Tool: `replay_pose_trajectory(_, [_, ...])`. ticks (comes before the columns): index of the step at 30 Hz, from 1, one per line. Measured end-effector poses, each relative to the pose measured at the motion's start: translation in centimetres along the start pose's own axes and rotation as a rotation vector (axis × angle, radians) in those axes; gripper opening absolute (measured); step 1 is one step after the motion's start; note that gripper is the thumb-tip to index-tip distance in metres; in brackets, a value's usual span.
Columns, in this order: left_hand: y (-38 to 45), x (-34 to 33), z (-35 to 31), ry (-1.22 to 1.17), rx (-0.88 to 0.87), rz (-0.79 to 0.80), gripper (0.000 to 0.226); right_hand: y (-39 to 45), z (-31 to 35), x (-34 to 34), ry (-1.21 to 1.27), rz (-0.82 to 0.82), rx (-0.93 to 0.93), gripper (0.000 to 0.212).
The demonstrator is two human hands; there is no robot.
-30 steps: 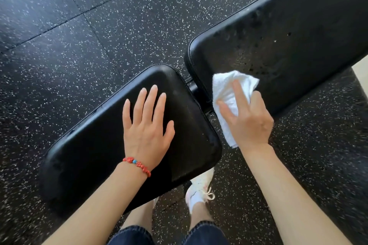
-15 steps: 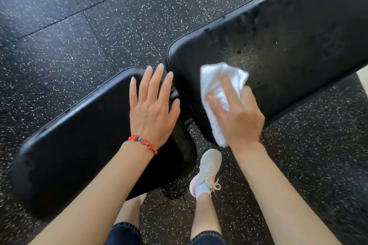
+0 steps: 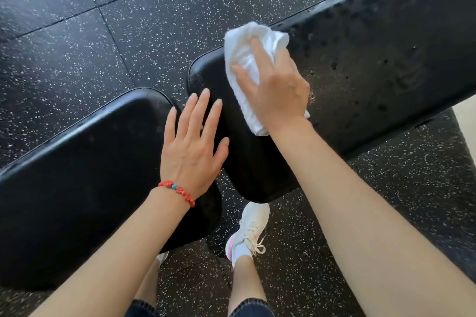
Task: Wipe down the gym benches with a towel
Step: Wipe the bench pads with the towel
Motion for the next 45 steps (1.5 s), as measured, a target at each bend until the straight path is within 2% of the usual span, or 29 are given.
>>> replay_pose_trajectory(3, [0.1, -0.1, 0.0, -0.006, 0.005, -0.013, 0.055, 1.1, -1.6, 0.3, -0.065, 0.002, 0.056, 0.056])
replay_pose_trajectory(7, [0.0, 0.0, 0.1, 0.003, 0.013, -0.015, 0.055, 4.8, -5.7, 1.3, -0.006, -0.023, -0.169, 0.051])
replay_pose_trajectory(9, [0.1, -0.1, -0.1, 0.008, 0.014, -0.016, 0.054, 4.4, -5.4, 0.9, 0.000, -0.024, -0.224, 0.051])
replay_pose_trajectory(11, [0.0, 0.0, -0.1, 0.004, 0.024, -0.015, 0.054, 2.8, -2.9, 0.3, 0.001, 0.002, -0.143, 0.051])
replay_pose_trajectory(13, [0.2, 0.1, -0.1, 0.005, 0.028, -0.011, 0.055, 1.4, -0.4, -0.1, -0.014, 0.060, 0.045, 0.053])
replay_pose_trajectory(16, [0.2, 0.0, 0.0, 0.014, 0.039, -0.006, 0.055, 2.9, -1.7, 0.6, -0.049, 0.073, 0.179, 0.054])
replay_pose_trajectory(20, [0.2, -0.1, 0.0, 0.035, 0.039, 0.002, 0.056, 8.1, -9.0, 2.4, -0.033, -0.013, -0.132, 0.048])
replay_pose_trajectory(22, [0.1, -0.3, 0.0, 0.040, 0.036, 0.002, 0.057, 8.5, -9.9, 2.4, -0.032, -0.030, -0.204, 0.047])
replay_pose_trajectory(25, [0.1, -0.3, 0.1, 0.054, 0.037, -0.003, 0.057, 6.3, -7.2, 1.8, 0.015, -0.043, -0.161, 0.044])
replay_pose_trajectory(29, [0.1, -0.4, 0.0, 0.048, 0.035, -0.023, 0.057, 1.3, -2.9, 1.3, 0.025, -0.080, 0.109, 0.039])
replay_pose_trajectory(32, [0.1, -0.2, 0.0, 0.046, 0.033, -0.031, 0.057, 1.5, -3.9, 1.8, -0.077, -0.123, 0.234, 0.040])
replay_pose_trajectory(34, [0.0, -0.1, 0.0, 0.041, 0.038, -0.033, 0.057, 2.8, -7.1, 2.5, -0.109, -0.154, 0.144, 0.043])
replay_pose_trajectory(36, [0.1, 0.0, -0.1, 0.031, 0.042, -0.028, 0.057, 3.4, -10.2, 3.1, -0.034, -0.111, -0.018, 0.045])
replay_pose_trajectory(39, [0.2, 0.1, -0.2, 0.025, 0.044, -0.022, 0.058, 2.1, -11.3, 3.0, 0.042, -0.113, -0.166, 0.043])
replay_pose_trajectory(41, [0.1, 0.1, -0.3, 0.021, 0.046, -0.019, 0.058, -0.4, -9.6, 2.9, 0.033, -0.150, -0.134, 0.041])
replay_pose_trajectory(45, [0.1, 0.2, -0.3, 0.012, 0.036, -0.003, 0.057, -7.6, -5.4, 2.1, -0.028, -0.212, 0.101, 0.041])
Point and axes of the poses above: each hand's wrist, its own y-axis towards the middle knuckle, its own x-axis out of the back of the hand, z = x × y, the point moved 5 cm from there along y, towards the middle knuckle, and after that the axes turned 10 degrees about -x, right-handed, at the moved point
